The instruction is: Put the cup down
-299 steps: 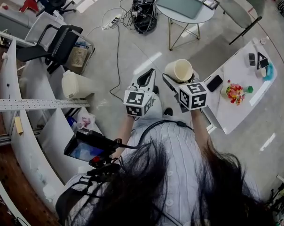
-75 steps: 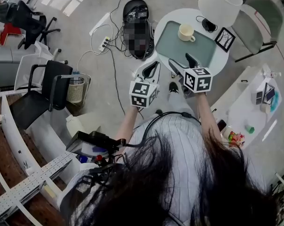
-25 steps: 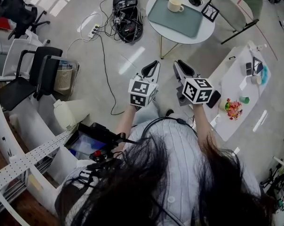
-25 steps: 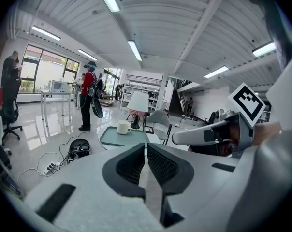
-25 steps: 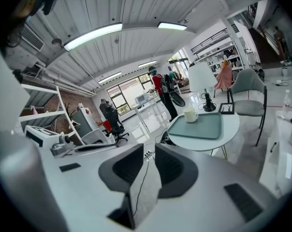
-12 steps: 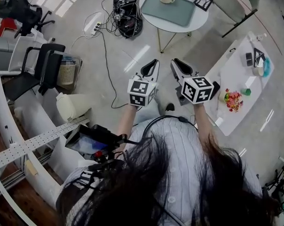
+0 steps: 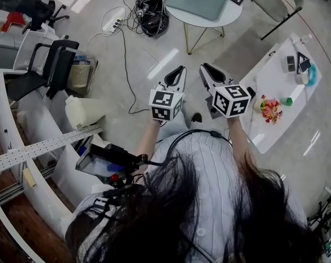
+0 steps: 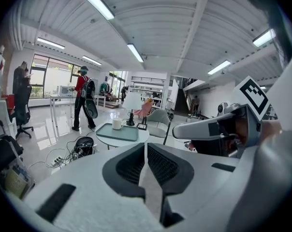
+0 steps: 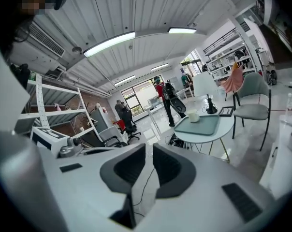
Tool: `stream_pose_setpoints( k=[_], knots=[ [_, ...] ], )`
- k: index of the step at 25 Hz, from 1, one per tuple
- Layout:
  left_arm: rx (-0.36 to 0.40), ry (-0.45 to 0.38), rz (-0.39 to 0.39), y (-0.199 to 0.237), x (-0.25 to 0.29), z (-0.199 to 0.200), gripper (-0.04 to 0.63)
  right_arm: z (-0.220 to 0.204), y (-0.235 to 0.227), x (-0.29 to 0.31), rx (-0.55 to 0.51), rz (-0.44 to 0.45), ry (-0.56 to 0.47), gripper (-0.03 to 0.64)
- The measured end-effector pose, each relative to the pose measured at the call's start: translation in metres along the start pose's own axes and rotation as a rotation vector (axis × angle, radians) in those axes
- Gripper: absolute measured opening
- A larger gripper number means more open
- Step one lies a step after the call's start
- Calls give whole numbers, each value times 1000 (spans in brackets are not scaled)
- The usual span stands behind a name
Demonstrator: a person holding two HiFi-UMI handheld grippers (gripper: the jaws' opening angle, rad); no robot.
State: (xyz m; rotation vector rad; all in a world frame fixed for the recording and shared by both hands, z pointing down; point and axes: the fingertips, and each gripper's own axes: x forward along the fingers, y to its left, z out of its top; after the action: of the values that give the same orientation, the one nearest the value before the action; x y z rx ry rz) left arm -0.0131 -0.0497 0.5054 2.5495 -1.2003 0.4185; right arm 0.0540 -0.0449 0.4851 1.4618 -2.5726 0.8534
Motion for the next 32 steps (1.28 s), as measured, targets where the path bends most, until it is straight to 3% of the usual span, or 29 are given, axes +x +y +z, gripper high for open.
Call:
stream_pose_setpoints(
  k=[8, 32],
  knots=[
    [1, -20, 13, -27, -37, -6, 18, -10, 27, -35, -35, 15, -12, 63],
    [9, -34, 47, -18, -57, -13, 18, -25, 48, -27, -59, 58, -6, 61]
  ],
)
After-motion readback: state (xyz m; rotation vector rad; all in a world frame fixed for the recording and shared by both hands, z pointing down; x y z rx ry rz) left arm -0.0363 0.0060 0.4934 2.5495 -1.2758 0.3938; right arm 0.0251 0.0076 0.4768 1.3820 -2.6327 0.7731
